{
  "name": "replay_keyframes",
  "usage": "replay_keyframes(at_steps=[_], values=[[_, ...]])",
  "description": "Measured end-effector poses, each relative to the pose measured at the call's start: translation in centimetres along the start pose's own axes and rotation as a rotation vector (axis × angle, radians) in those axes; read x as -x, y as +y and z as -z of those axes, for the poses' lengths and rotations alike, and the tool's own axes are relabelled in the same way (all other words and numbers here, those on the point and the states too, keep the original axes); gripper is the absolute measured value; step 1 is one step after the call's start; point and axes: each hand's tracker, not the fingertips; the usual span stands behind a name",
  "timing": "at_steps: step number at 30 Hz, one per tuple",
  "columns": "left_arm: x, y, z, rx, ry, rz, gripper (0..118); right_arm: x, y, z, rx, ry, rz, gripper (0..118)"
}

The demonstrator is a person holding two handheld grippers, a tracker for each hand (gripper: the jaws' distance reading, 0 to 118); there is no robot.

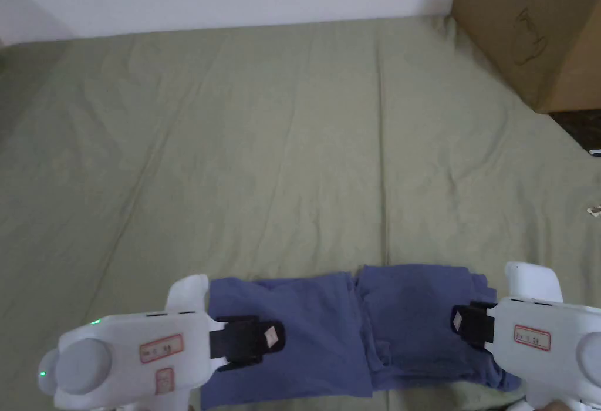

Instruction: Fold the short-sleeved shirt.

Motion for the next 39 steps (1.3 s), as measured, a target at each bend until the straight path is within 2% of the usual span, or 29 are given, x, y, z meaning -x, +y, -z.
replay_keyframes(at_steps=[3, 4, 5, 6, 8, 9, 14, 17, 19, 21, 22, 23, 24, 28, 32, 36, 39], values=[[4.1, 0.7, -2.7, -0.046, 0.069, -0.076, 5, 0.9, 0.2, 0.7, 0.007, 0.008, -0.017, 0], [5.3, 0.7, -3.0, -0.048, 0.068, -0.098, 10, 1.2, 0.3, 0.9, 0.011, 0.010, -0.021, 0], [6.4, 0.8, -3.2, -0.038, 0.065, -0.123, 28, 1.6, 0.3, 1.2, 0.015, 0.014, -0.030, 0], [7.0, 0.8, -3.0, -0.009, 0.075, -0.129, 51, 1.9, 0.4, 1.3, 0.019, 0.016, -0.037, 0], [6.8, 0.5, -1.9, 0.033, 0.059, -0.134, 106, 2.6, 0.5, 1.7, 0.026, 0.024, -0.049, 0], [7.1, 0.6, -1.6, 0.029, 0.053, -0.140, 118, 3.0, 0.6, 1.8, 0.032, 0.026, -0.054, 0], [9.0, 0.6, 2.6, 0.108, -0.120, -0.242, 118, 4.1, 1.2, 2.6, 0.051, 0.021, -0.081, 0], [9.9, 0.9, 4.1, 0.077, -0.205, -0.248, 118, 4.4, 1.5, 2.9, 0.057, 0.020, -0.083, 0], [10.5, 1.0, 4.6, 0.066, -0.263, -0.315, 118, 4.4, 1.7, 3.1, 0.062, 0.018, -0.084, 0], [11.2, 0.9, 4.8, 0.075, -0.252, -0.334, 115, 4.3, 1.8, 3.4, 0.070, 0.014, -0.087, 0], [11.3, 0.8, 5.1, 0.084, -0.184, -0.316, 103, 4.2, 1.8, 3.5, 0.075, 0.013, -0.089, 0], [11.6, 0.6, 4.7, 0.075, -0.152, -0.302, 48, 4.2, 1.9, 3.7, 0.078, 0.012, -0.090, 0], [11.8, 0.6, 4.6, 0.092, -0.184, -0.305, 14, 4.2, 1.9, 3.8, 0.083, 0.010, -0.091, 0], [11.2, 1.2, 2.7, 0.085, -0.222, -0.255, 13, 4.3, 2.2, 3.9, 0.095, 0.006, -0.106, 0], [11.5, 2.4, -0.3, 0.071, -0.183, -0.233, 13, 4.4, 2.5, 3.9, 0.087, 0.015, -0.100, 0], [12.9, 4.0, -5.1, 0.092, -0.017, -0.162, 13, 4.4, 2.6, 3.8, 0.081, 0.019, -0.105, 0], [14.5, 4.9, -8.7, 0.068, 0.074, -0.189, 13, 4.3, 2.6, 3.9, 0.082, 0.019, -0.101, 0]])
